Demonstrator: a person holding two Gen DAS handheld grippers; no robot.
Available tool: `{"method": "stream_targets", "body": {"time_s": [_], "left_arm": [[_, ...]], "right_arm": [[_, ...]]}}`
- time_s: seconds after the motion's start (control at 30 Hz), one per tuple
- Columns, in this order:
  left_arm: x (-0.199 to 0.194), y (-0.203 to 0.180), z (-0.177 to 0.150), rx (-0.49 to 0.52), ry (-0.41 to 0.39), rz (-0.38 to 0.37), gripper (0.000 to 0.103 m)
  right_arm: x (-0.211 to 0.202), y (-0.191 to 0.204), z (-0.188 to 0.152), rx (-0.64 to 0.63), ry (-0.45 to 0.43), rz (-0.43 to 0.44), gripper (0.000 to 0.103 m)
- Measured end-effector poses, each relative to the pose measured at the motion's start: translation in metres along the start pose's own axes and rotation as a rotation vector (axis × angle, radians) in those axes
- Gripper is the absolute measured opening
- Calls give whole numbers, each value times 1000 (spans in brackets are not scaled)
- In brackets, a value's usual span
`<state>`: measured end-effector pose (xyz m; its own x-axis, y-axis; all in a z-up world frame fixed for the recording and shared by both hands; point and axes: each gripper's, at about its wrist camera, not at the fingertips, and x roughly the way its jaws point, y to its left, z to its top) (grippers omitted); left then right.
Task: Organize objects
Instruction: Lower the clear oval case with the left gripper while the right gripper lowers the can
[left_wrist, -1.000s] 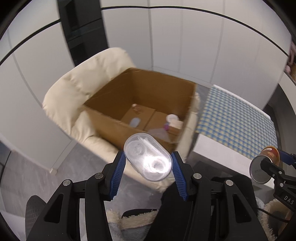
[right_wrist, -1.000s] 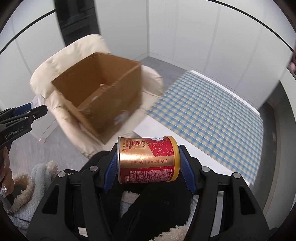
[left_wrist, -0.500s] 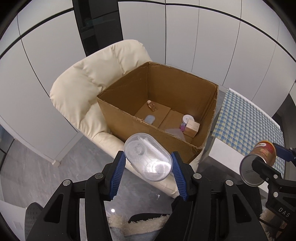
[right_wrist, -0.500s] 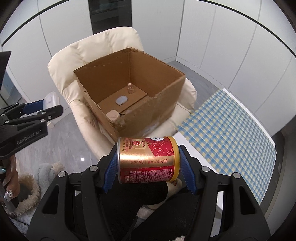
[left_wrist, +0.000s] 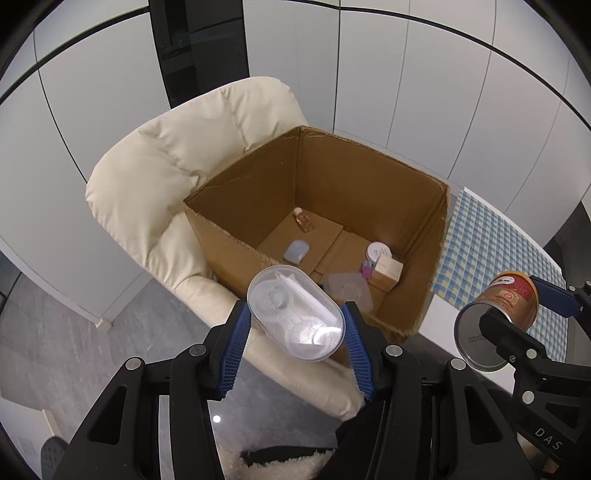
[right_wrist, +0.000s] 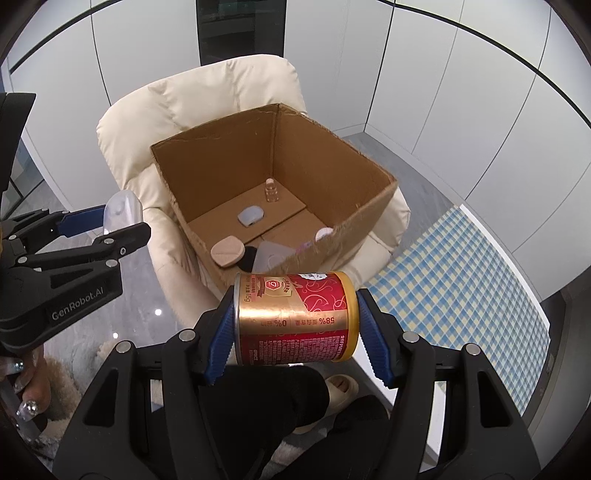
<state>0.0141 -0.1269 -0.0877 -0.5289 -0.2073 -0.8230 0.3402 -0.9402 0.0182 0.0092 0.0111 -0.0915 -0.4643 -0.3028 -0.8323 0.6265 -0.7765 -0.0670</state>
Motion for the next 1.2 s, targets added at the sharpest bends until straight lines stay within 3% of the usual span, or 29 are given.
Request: {"method": "stream_targets", "body": {"time_s": [0.53,1.0,1.2], "left_arm": [[53,19,48,-82,-4,30,51],[108,7,90,-81,11,58,51],[125,3,92,-76,34,58,51]], "right_arm": [[59,4,58,-44,1,-13,64],[126,-1,96,-47,33,1,64],[149,-13,102,-19,60,6,64]]}}
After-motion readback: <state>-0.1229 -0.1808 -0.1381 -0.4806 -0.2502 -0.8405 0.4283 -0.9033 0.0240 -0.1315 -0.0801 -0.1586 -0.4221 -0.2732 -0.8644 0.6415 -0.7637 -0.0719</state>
